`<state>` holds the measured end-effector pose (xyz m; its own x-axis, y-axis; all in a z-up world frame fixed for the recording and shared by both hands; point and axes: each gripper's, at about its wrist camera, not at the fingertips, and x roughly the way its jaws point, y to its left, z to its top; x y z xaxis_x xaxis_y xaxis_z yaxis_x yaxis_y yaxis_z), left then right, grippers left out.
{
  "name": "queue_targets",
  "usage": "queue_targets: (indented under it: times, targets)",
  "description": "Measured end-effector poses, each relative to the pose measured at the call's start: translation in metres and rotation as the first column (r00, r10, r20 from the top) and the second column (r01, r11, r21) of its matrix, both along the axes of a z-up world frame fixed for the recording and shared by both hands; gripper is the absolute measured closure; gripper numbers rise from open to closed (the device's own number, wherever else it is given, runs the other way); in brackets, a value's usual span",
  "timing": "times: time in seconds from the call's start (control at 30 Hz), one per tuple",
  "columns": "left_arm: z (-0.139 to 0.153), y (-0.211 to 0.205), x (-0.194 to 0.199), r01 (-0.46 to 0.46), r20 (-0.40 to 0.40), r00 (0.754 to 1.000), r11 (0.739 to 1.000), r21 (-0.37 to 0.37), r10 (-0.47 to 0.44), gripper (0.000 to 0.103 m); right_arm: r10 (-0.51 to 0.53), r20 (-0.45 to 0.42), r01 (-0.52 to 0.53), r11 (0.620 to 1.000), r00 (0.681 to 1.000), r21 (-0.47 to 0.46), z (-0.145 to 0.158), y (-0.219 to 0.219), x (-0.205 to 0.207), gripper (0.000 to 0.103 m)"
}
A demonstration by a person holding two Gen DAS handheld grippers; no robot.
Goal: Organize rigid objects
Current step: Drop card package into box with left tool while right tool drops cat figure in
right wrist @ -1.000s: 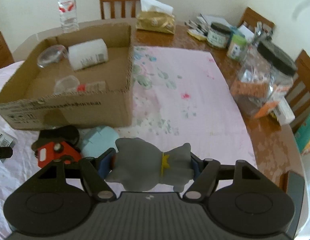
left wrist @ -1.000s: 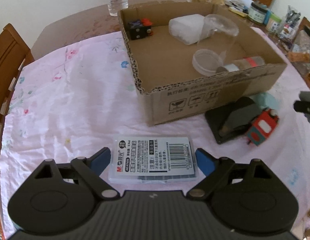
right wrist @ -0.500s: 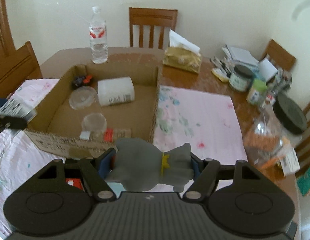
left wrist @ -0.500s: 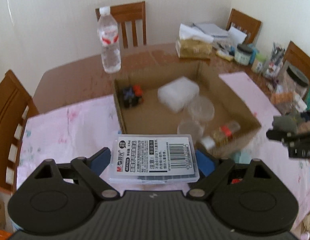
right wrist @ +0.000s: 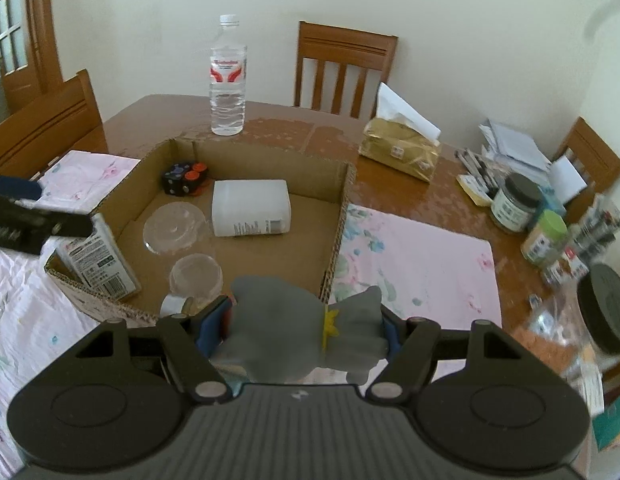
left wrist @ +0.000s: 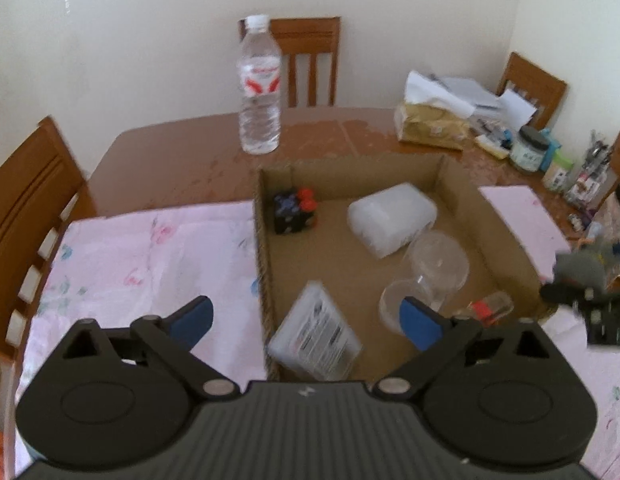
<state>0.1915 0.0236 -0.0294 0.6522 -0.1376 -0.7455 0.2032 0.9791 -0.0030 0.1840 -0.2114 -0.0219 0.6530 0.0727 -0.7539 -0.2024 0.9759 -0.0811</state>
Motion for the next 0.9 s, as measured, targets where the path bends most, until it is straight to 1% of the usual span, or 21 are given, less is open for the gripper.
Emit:
queue_targets:
  times: [0.13, 0.23, 0.37, 0.5, 0.53, 0.57, 0.6, 0.63, 0.7, 0.9]
  targets:
    - [-0.005, 0.007, -0.016, -0.041, -0.041, 0.998, 0.999, 0.012, 0.041, 0.003, 0.040, 0.002, -0.040, 0.999, 0.999, -0.001, -0.001, 0.000, 0.021, 0.025]
    - [-0.006, 0.012, -0.028, -0.082, -0.051, 0.995, 0.996, 0.021, 0.083, 0.003, 0.065, 0.004, -0.065, 0.998, 0.998, 0.005, 0.000, 0.000, 0.040, 0.025]
    - [-0.006, 0.020, -0.040, -0.143, -0.071, 0.987, 0.990, 0.001, 0.142, 0.003, 0.104, 0.022, -0.104, 0.995, 0.994, -0.002, 0.004, 0.006, 0.065, 0.025]
    - [-0.005, 0.026, -0.049, -0.203, -0.070, 0.977, 0.979, 0.015, 0.203, 0.003, 0.152, 0.036, -0.153, 0.988, 0.988, -0.001, 0.007, 0.015, 0.089, 0.025]
    - [-0.005, 0.029, -0.052, -0.217, -0.073, 0.973, 0.976, 0.016, 0.218, 0.003, 0.161, 0.039, -0.161, 0.987, 0.986, 0.001, 0.007, 0.016, 0.093, 0.021]
    - [-0.005, 0.030, -0.053, -0.228, -0.076, 0.971, 0.974, 0.015, 0.228, 0.003, 0.157, 0.053, -0.158, 0.987, 0.986, 0.004, 0.008, 0.017, 0.095, 0.009]
    - [-0.006, 0.032, -0.055, -0.239, -0.079, 0.968, 0.971, 0.015, 0.239, 0.003, 0.149, 0.067, -0.150, 0.989, 0.987, 0.009, 0.009, 0.016, 0.095, 0.002]
    - [-0.006, 0.033, -0.056, -0.250, -0.083, 0.965, 0.968, 0.018, 0.250, 0.003, 0.141, 0.082, -0.143, 0.990, 0.987, 0.021, 0.011, 0.014, 0.095, 0.000]
    - [-0.007, 0.034, -0.059, -0.262, -0.089, 0.961, 0.965, 0.024, 0.263, 0.003, 0.131, 0.081, -0.135, 0.990, 0.988, 0.041, 0.013, 0.011, 0.094, 0.000]
    - [-0.008, 0.032, -0.066, -0.276, -0.094, 0.956, 0.960, 0.041, 0.279, 0.003, 0.103, 0.067, -0.106, 0.993, 0.992, 0.048, 0.014, 0.002, 0.077, 0.000]
